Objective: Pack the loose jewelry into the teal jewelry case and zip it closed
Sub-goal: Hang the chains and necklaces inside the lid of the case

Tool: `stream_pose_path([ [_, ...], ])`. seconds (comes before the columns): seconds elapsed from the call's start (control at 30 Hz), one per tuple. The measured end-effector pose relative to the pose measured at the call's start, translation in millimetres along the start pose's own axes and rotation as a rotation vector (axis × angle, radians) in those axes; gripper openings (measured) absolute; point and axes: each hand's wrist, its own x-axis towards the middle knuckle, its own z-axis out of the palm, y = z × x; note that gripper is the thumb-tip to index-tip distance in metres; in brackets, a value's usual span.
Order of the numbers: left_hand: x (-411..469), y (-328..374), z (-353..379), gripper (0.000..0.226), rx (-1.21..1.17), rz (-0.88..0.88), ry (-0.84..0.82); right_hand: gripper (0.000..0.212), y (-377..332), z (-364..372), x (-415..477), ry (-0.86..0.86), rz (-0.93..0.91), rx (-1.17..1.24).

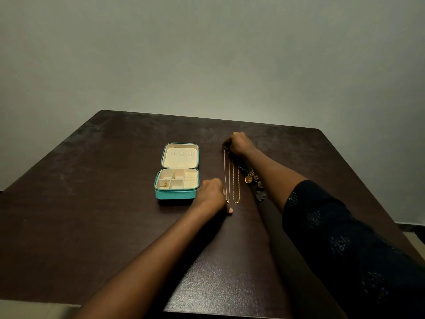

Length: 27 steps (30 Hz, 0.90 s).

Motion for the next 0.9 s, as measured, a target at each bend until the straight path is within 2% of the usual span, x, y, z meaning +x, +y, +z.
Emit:
stream_pose_path([
  [0.2, -0.7, 4.7, -20.3, 0.015, -0.070, 0.058, 0.037, 0.031, -8.1, -2.5, -15.6, 0.013, -0.053, -0.010],
  [0.4, 2.3, -4.4, -51.8, 0.005, -0.129, 0.094, 0.191, 0.027, -30.7, -4.2, -31.5, 0.091, -0.173, 0.034],
  [0.63, 12.1, -39.2, -91.6, 0.013, -0.149, -0.012, 0.307, 0.024, -67.5, 1.5, -60.9, 0.140, -0.305, 0.135],
  [0.9, 13.0, -72.4, -109.5, 0.032, 0.048, -0.151, 0.254, 0.019, -108.2, 25.5, -92.3, 0.102, -0.379, 0.193],
])
